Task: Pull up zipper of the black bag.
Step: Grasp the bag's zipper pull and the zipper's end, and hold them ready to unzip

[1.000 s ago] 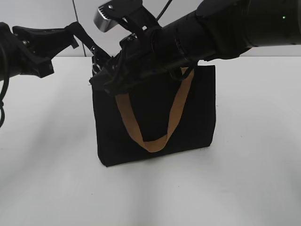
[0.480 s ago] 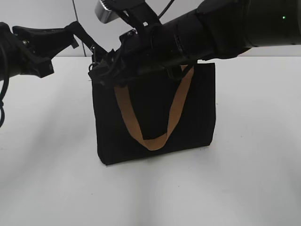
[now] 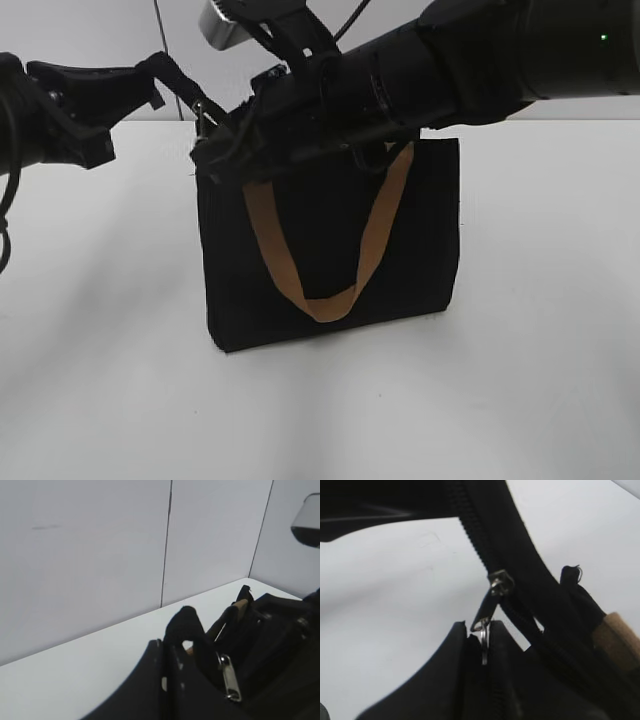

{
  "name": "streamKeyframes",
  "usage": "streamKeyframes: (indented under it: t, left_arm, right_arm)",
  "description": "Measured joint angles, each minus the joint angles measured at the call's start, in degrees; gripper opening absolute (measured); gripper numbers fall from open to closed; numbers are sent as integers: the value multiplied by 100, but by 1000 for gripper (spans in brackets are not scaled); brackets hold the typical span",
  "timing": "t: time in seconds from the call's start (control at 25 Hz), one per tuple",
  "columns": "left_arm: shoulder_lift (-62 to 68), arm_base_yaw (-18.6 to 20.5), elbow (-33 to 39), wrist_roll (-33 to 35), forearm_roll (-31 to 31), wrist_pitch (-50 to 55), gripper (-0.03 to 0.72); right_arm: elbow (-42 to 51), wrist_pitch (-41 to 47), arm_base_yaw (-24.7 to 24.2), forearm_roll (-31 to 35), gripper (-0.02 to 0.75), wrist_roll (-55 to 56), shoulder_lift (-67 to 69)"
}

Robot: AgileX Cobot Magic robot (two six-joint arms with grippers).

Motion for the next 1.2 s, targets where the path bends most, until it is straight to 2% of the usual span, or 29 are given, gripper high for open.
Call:
streamKeyframes:
  t: [0.08, 0.2, 0.88, 1.2]
  left_arm:
    - [0, 0, 0, -4, 0, 22, -9]
    - [-4, 0, 0, -4, 0, 51, -9]
    - [-11, 0, 0, -4, 200, 245, -10]
    - [-11, 0, 0, -4, 200, 1391, -10]
  right_arm:
    - [0, 5, 0, 5, 42, 0, 0]
    - [0, 5, 0, 5, 6, 0, -6]
    - [0, 15, 0, 0, -1, 284, -66]
    - [0, 392, -28, -635, -1, 1357, -331]
